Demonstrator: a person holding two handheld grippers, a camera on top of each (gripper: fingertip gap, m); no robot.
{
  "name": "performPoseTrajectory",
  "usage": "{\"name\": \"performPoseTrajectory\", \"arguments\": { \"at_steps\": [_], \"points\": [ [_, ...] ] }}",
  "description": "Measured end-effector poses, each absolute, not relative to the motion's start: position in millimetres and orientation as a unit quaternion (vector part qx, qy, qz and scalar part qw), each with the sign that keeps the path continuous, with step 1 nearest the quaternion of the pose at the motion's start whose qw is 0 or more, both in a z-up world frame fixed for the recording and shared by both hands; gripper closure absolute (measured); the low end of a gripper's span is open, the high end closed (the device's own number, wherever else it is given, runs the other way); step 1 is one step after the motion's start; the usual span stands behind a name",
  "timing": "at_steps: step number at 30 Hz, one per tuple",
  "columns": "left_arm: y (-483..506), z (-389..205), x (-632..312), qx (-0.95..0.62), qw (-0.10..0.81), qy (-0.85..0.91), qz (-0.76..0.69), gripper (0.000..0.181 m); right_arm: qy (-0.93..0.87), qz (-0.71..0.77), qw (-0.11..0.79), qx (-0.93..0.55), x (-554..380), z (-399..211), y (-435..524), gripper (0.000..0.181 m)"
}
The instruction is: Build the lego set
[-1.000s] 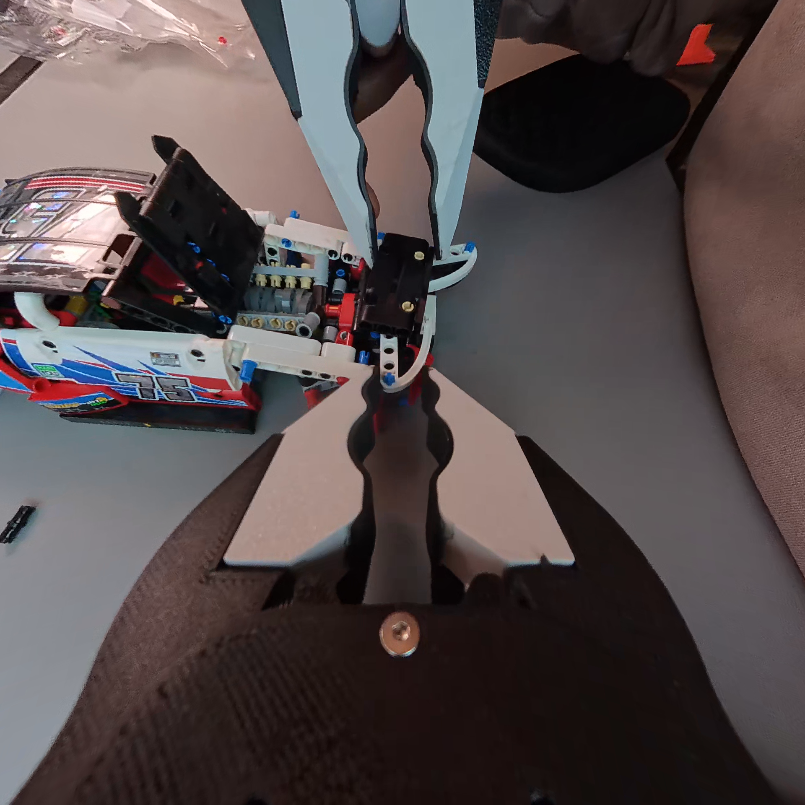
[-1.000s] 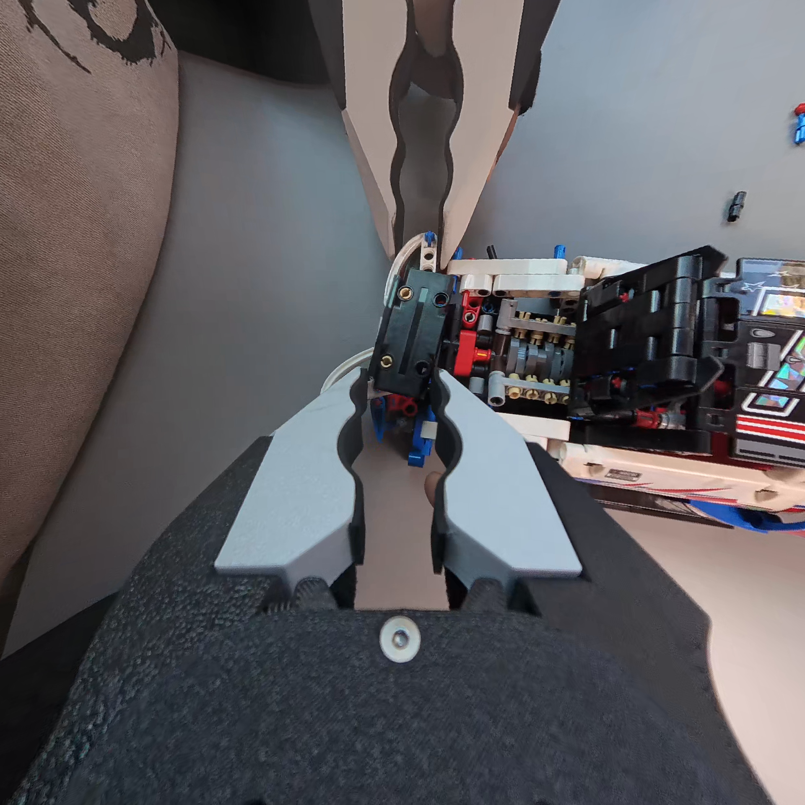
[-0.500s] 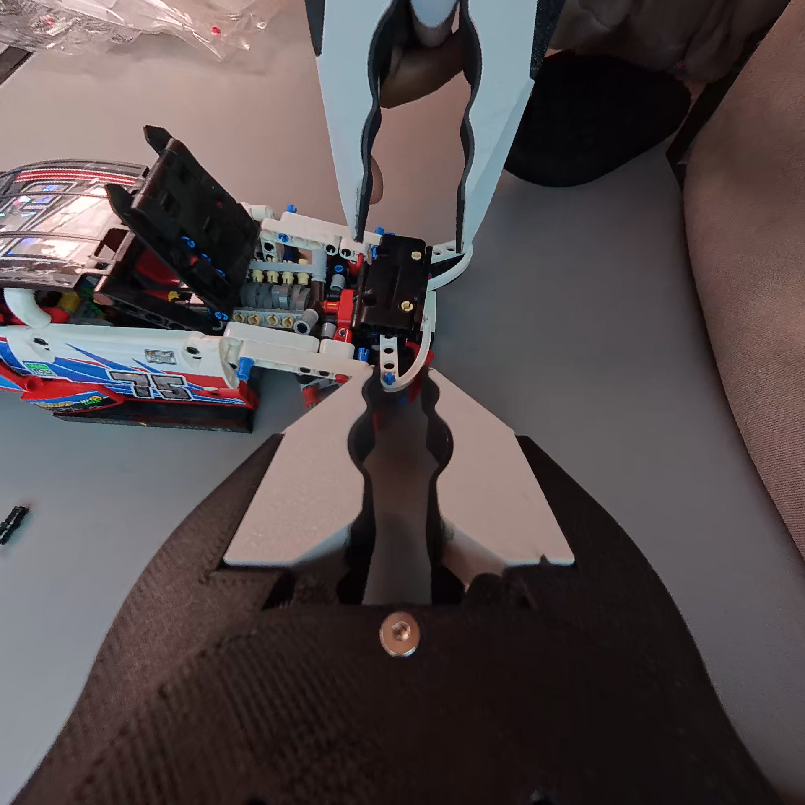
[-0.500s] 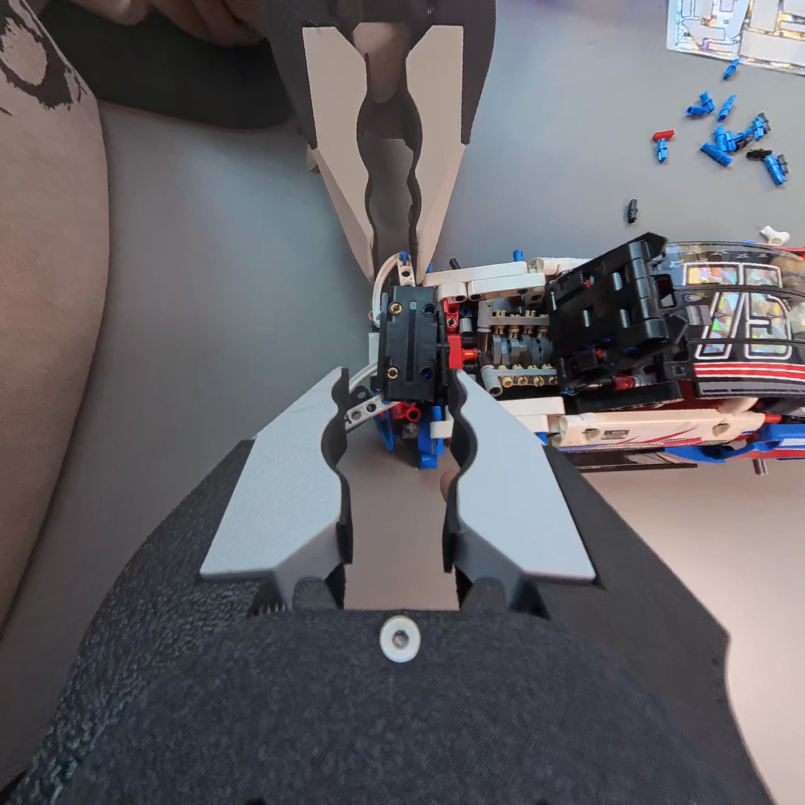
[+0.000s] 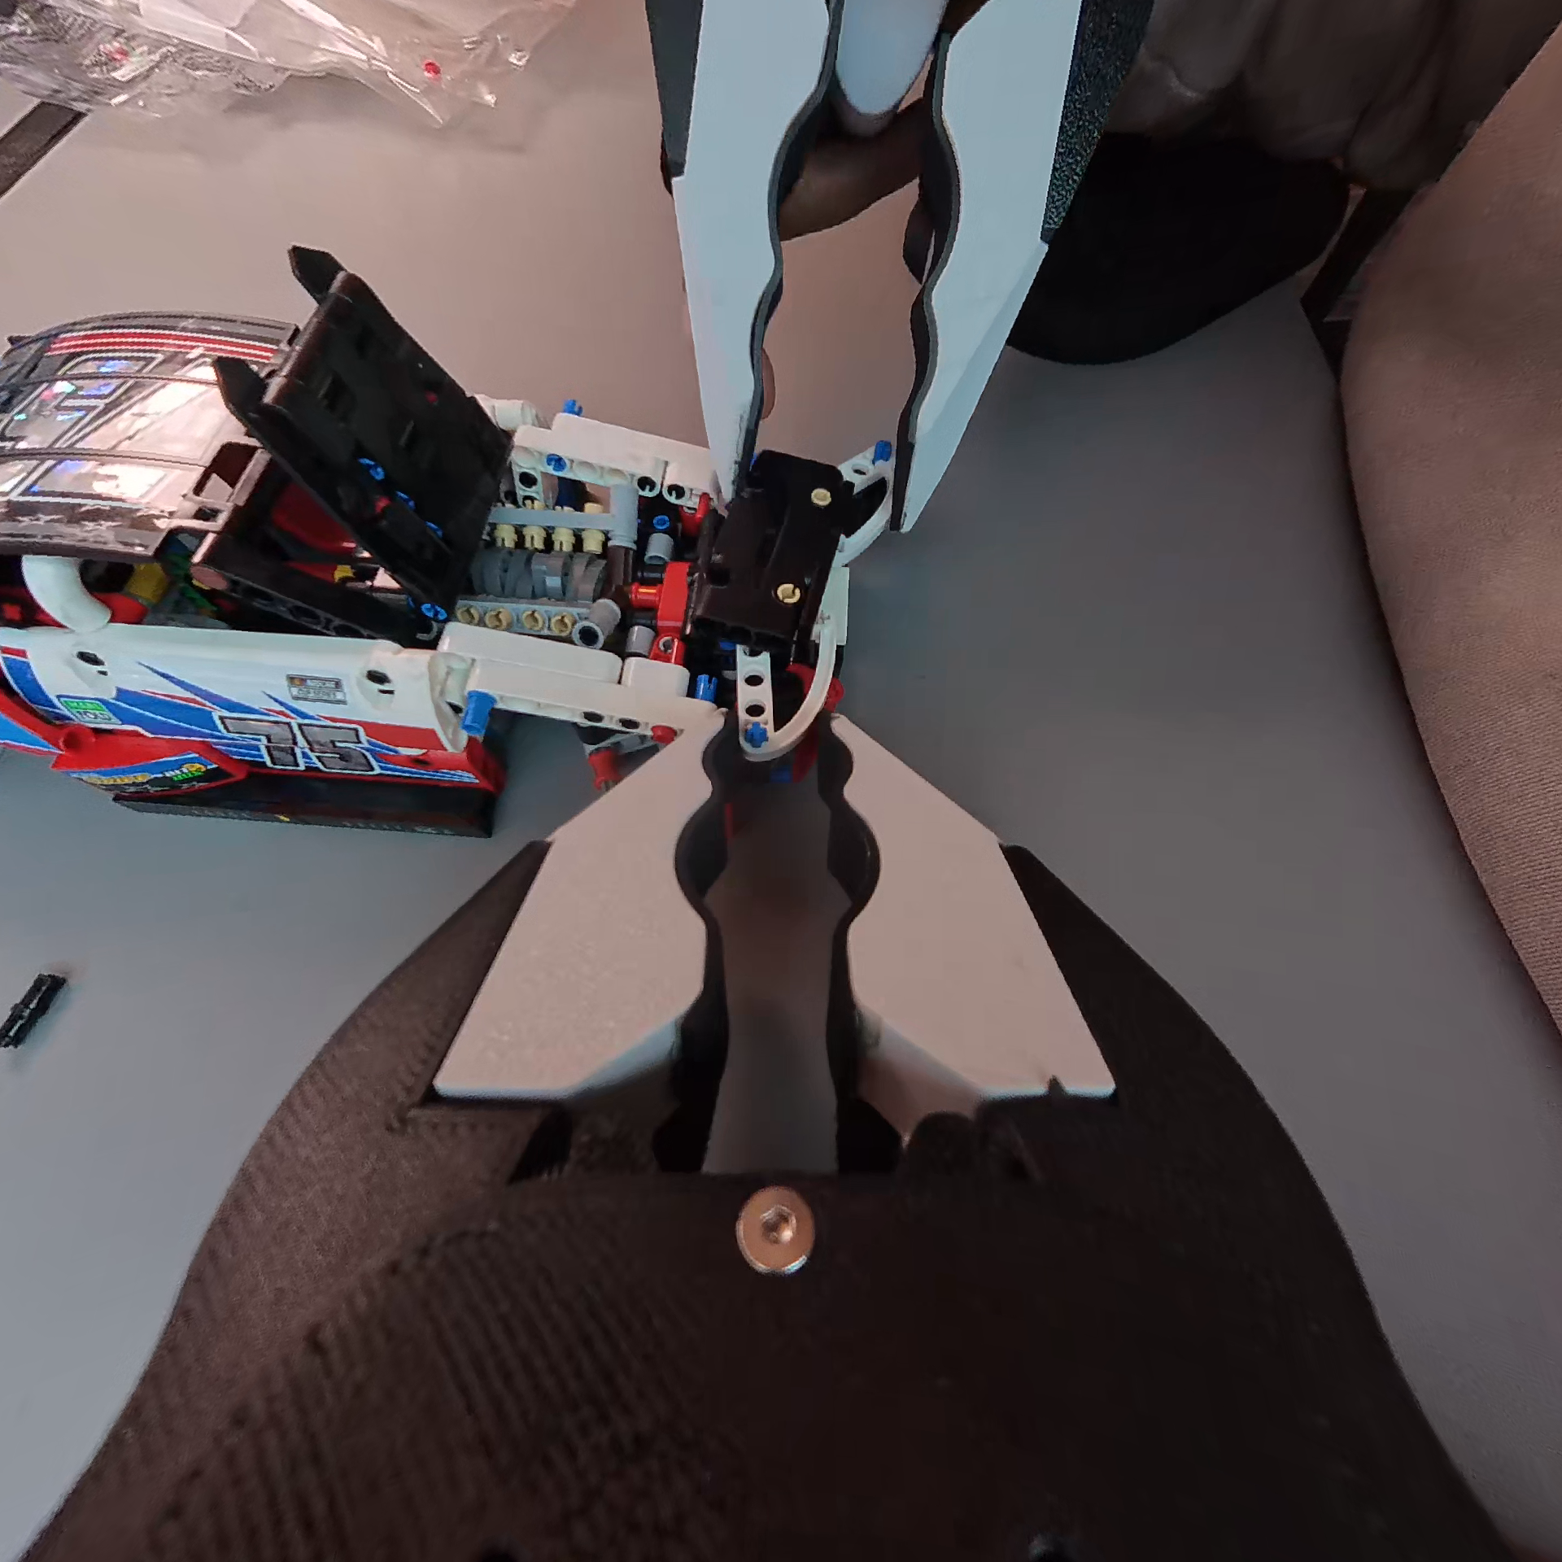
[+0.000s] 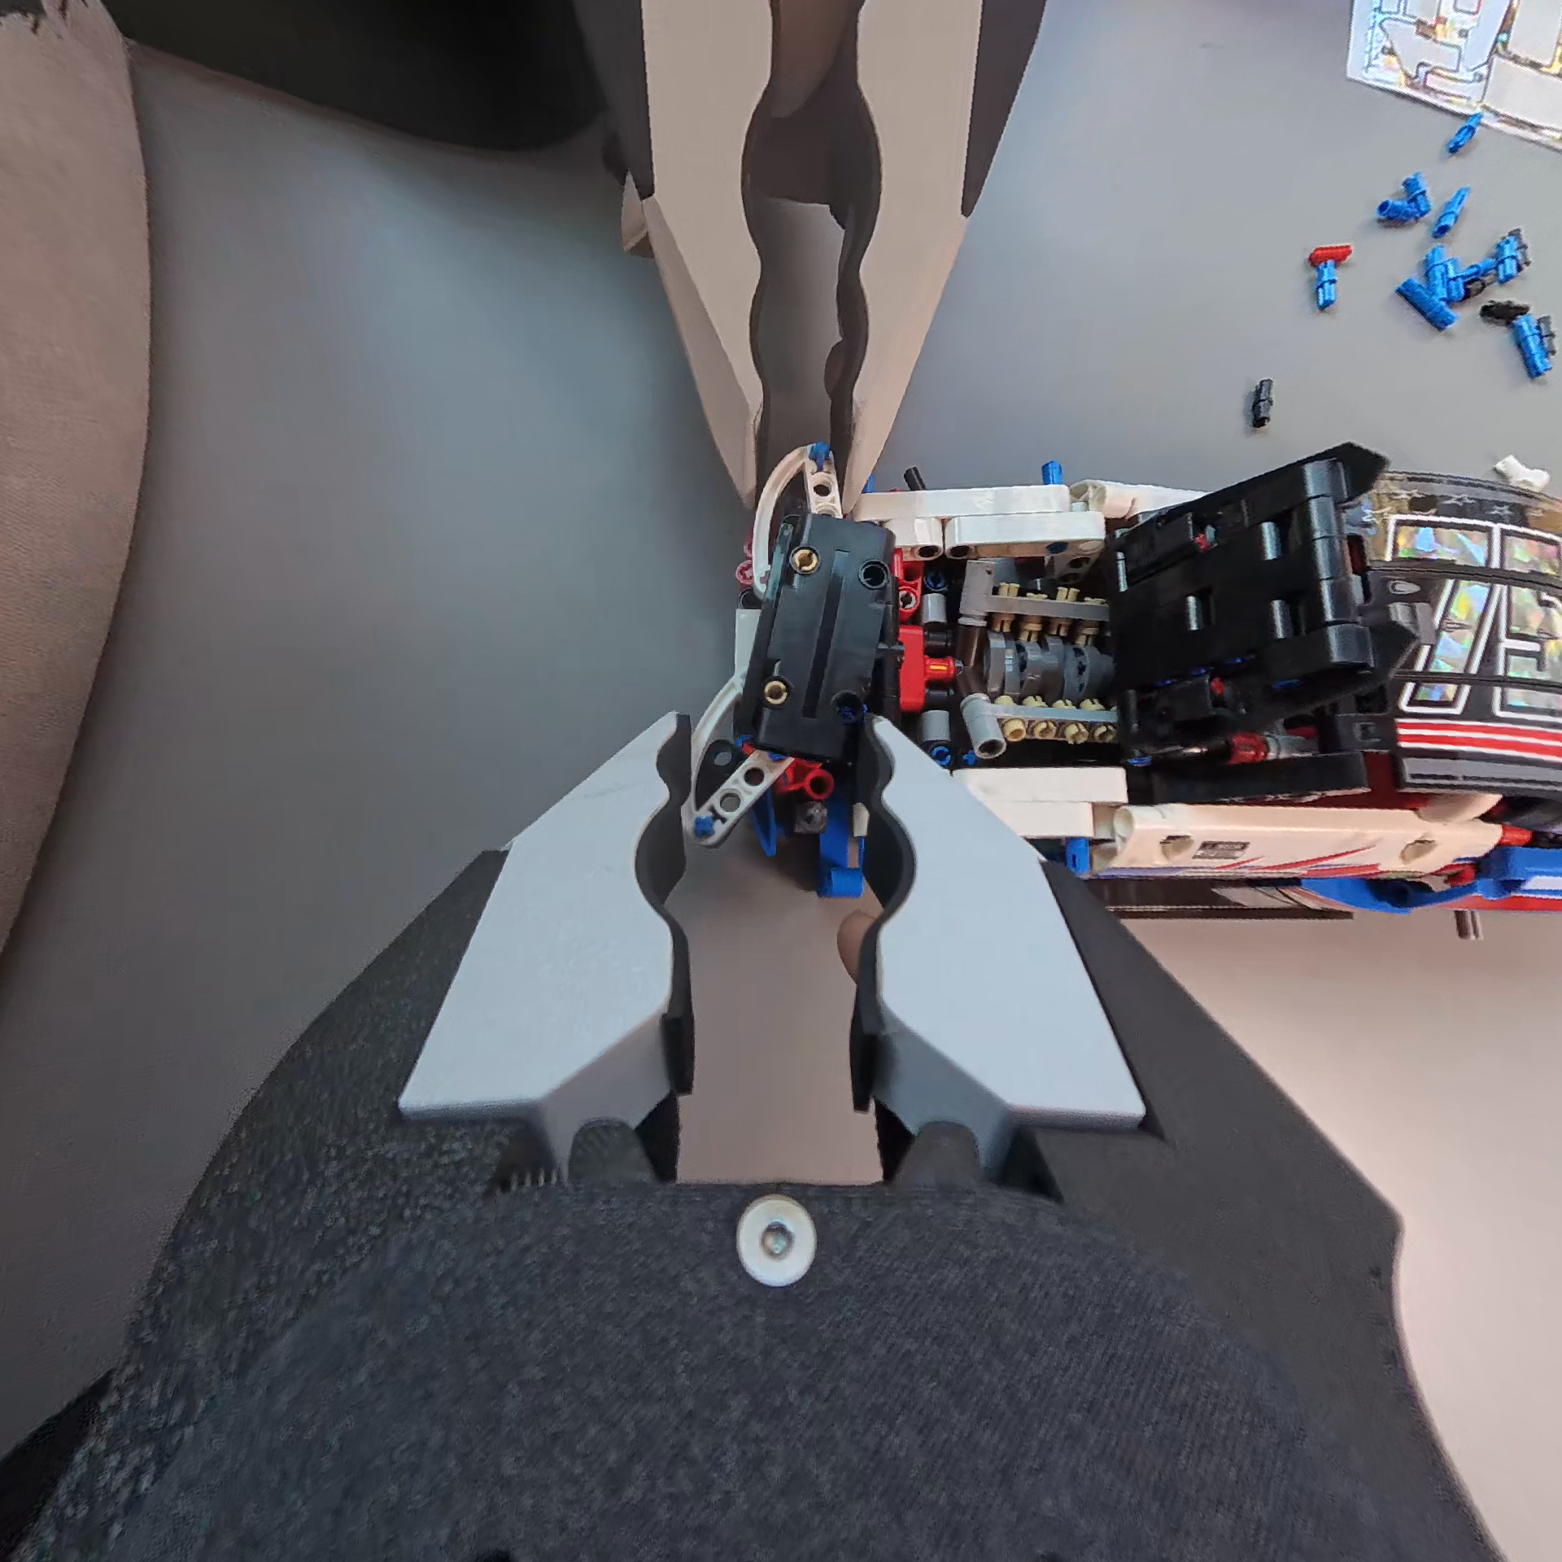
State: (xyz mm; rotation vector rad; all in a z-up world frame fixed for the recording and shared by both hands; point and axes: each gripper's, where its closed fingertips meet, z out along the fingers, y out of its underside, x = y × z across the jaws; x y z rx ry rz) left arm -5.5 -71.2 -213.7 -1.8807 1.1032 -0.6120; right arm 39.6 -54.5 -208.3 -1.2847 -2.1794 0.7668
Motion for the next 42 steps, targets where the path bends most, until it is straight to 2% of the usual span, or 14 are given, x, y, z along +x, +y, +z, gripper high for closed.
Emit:
{"name": "performPoseTrajectory", "arguments": {
  "at_steps": [5, 11, 26, 31, 42],
  "points": [
    [-71, -213, -8, -0.752, 0.427, 0.433, -0.255, 0.165, -0.825, 0.298, 0.209, -0.433, 46, -210, -58, 0.161],
    [-71, -213, -9, -0.752, 0.432, 0.427, -0.256, 0.165, -0.835, 0.29, 0.199, -0.424, 42, -209, -52, 0.154],
    [-71, -213, -9, -0.752, 0.433, 0.425, -0.259, 0.166, -0.802, 0.326, 0.213, -0.452, 55, -204, -41, 0.159],
    [-71, -213, -9, -0.752, 0.434, 0.424, -0.258, 0.166, -0.796, 0.335, 0.214, -0.456, 59, -202, -41, 0.18],
    [-71, -212, -10, -0.752, 0.437, 0.422, -0.256, 0.166, -0.788, 0.315, 0.247, -0.468, 59, -196, -34, 0.174]
  ]
}}
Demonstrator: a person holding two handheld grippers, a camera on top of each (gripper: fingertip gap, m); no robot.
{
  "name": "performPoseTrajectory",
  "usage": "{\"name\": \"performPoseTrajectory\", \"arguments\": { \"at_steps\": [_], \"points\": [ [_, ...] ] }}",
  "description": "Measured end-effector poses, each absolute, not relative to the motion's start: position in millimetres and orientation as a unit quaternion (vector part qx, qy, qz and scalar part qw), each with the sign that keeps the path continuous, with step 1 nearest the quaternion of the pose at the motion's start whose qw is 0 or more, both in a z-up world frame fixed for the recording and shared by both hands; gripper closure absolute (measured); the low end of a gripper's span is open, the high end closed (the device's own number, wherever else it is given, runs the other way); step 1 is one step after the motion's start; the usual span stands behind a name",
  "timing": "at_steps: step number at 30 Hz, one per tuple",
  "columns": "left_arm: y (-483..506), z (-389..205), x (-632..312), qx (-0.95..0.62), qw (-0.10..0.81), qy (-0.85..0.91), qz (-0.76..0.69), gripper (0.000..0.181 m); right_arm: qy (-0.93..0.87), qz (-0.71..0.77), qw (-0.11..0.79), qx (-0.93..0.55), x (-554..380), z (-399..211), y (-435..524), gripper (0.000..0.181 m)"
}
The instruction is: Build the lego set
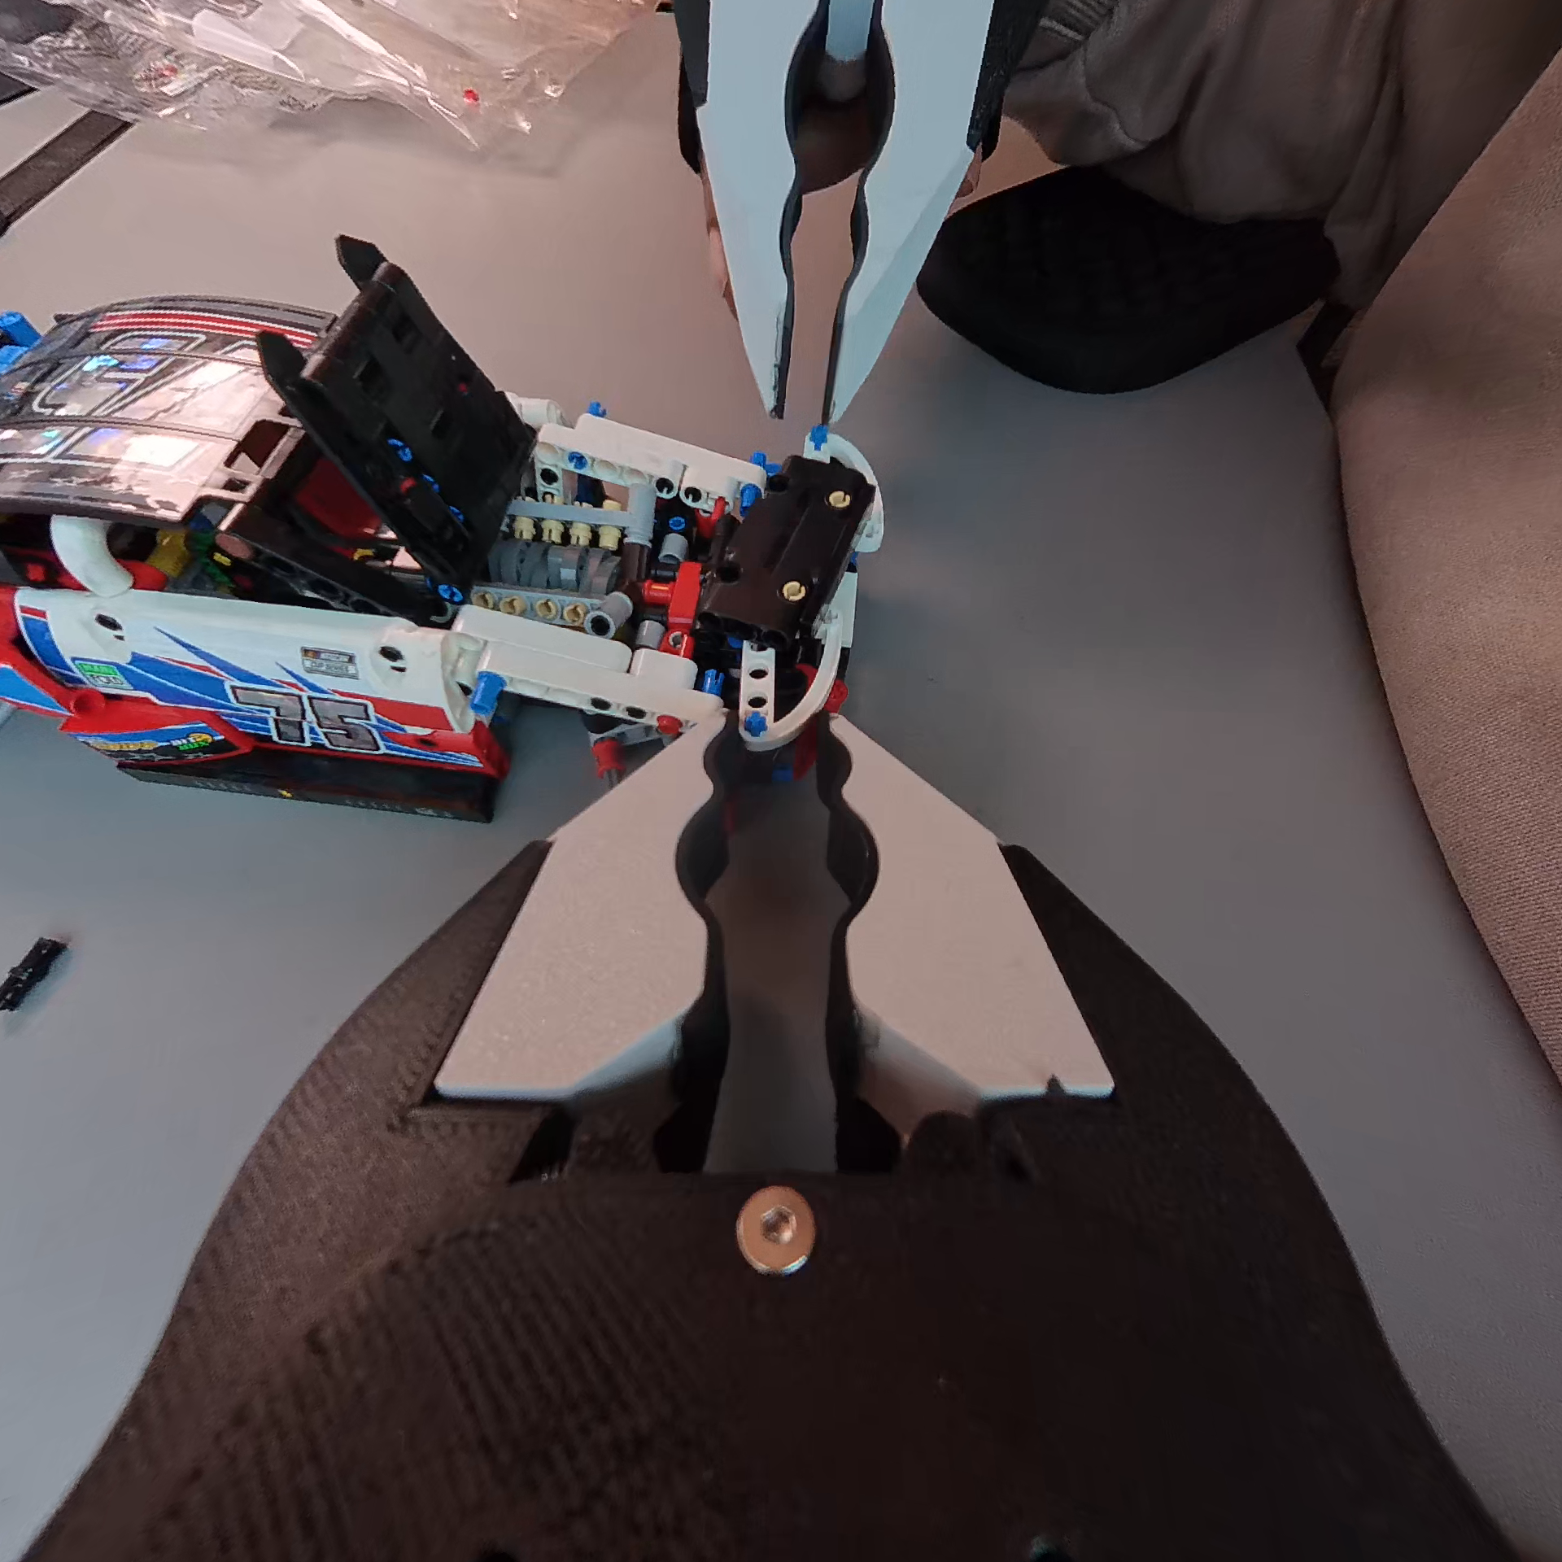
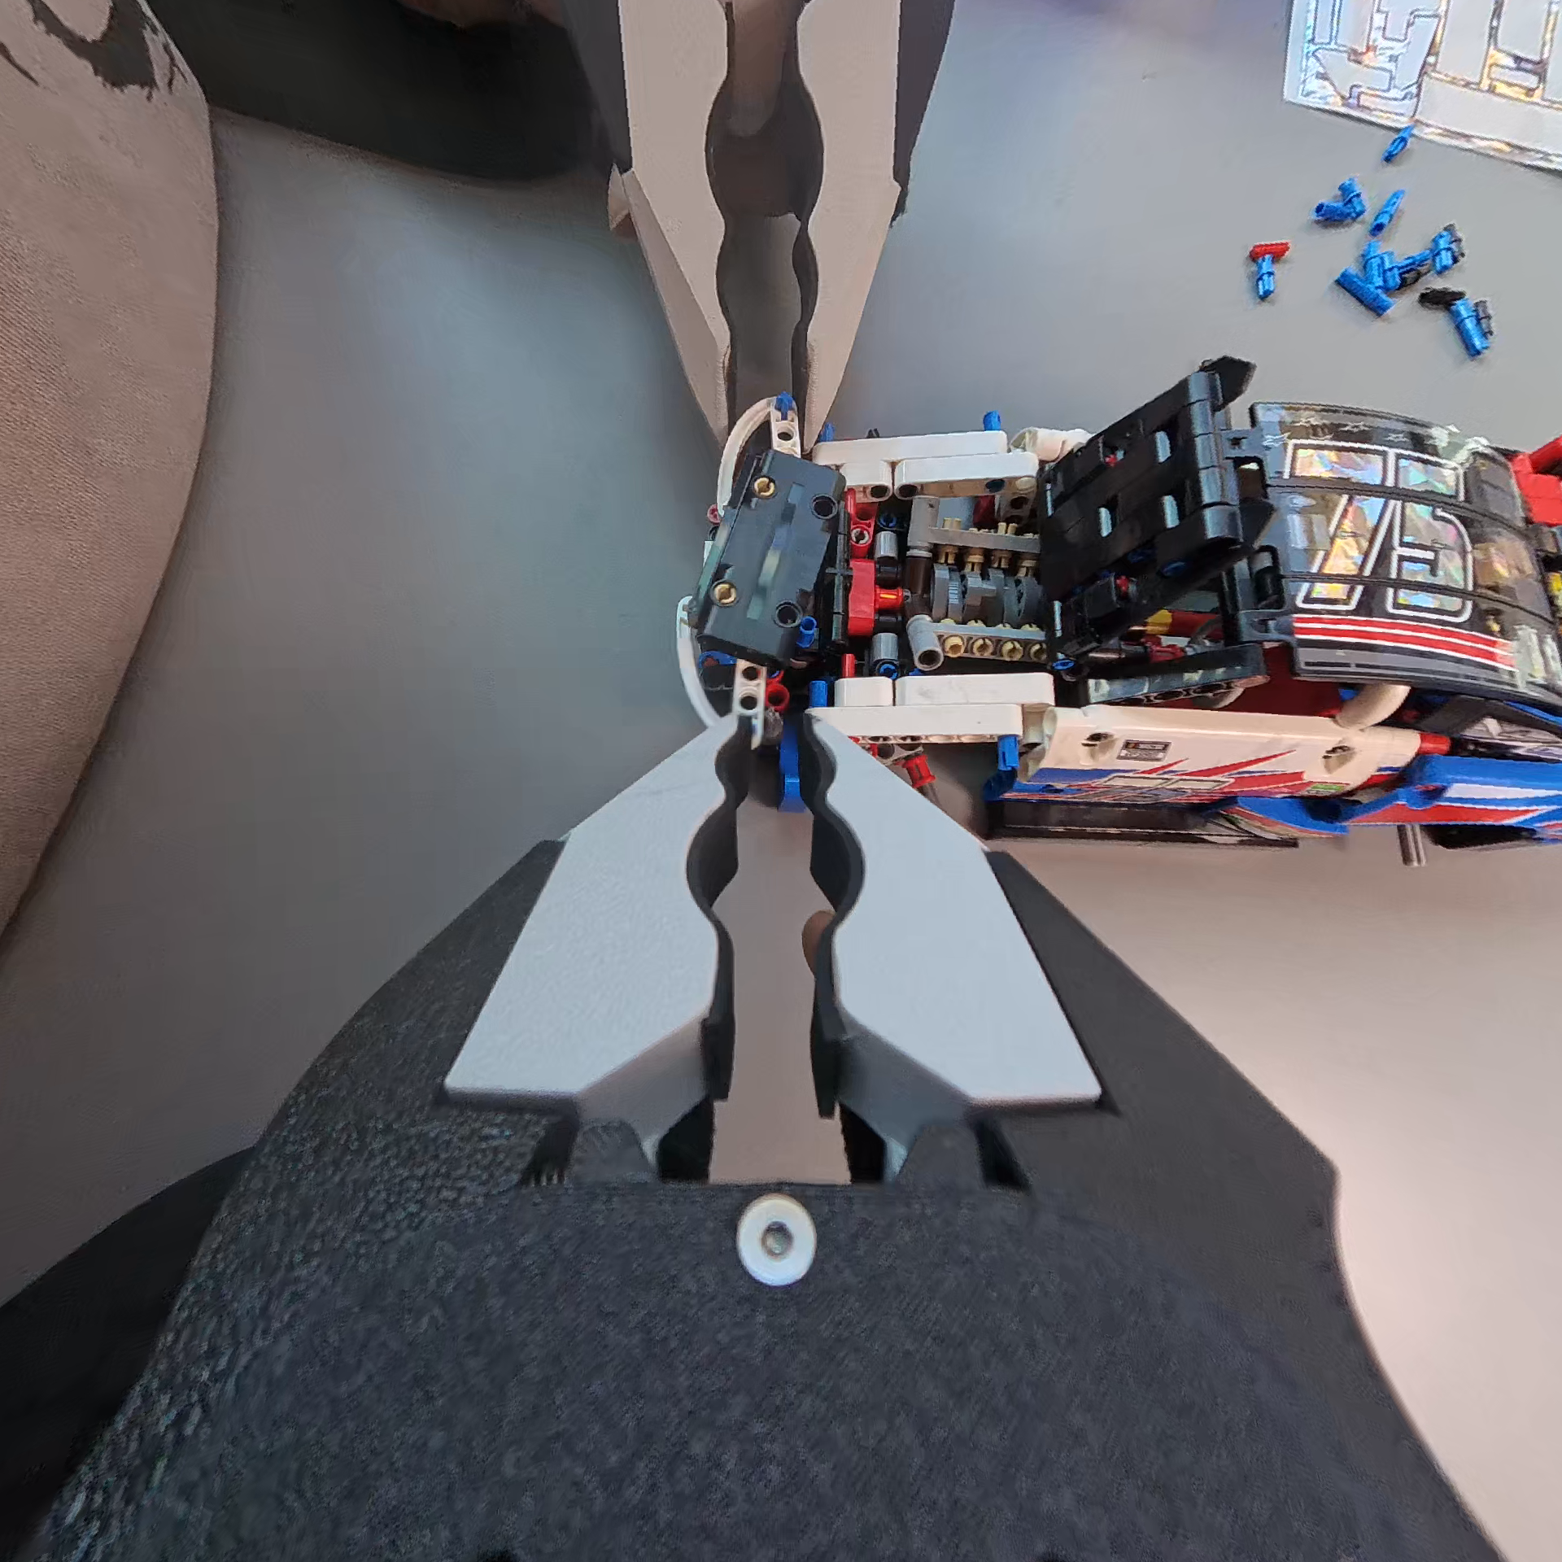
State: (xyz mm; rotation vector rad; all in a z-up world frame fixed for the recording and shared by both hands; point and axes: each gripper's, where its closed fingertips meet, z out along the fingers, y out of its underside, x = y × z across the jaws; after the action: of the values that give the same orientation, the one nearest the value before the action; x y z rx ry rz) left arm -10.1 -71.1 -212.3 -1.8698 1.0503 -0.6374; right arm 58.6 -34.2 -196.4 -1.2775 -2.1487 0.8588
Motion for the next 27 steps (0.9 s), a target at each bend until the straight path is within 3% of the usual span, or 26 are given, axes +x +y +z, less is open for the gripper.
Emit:
{"name": "performPoseTrajectory", "arguments": {
  "at_steps": [3, 10, 16, 27],
  "points": [
    [-71, -212, -10, -0.752, 0.437, 0.423, -0.255, 0.167, -0.776, 0.323, 0.265, -0.473, 58, -187, -35, 0.172],
    [-71, -212, -10, -0.752, 0.437, 0.422, -0.255, 0.167, -0.76, 0.326, 0.253, -0.502, 41, -195, -57, 0.135],
    [-71, -212, -11, -0.753, 0.437, 0.42, -0.255, 0.167, -0.787, 0.276, 0.263, -0.485, 35, -212, -52, 0.151],
    [-71, -211, -11, -0.755, 0.428, 0.411, -0.28, 0.167, -0.825, 0.31, 0.223, -0.417, 40, -206, -52, 0.157]
  ]
}}
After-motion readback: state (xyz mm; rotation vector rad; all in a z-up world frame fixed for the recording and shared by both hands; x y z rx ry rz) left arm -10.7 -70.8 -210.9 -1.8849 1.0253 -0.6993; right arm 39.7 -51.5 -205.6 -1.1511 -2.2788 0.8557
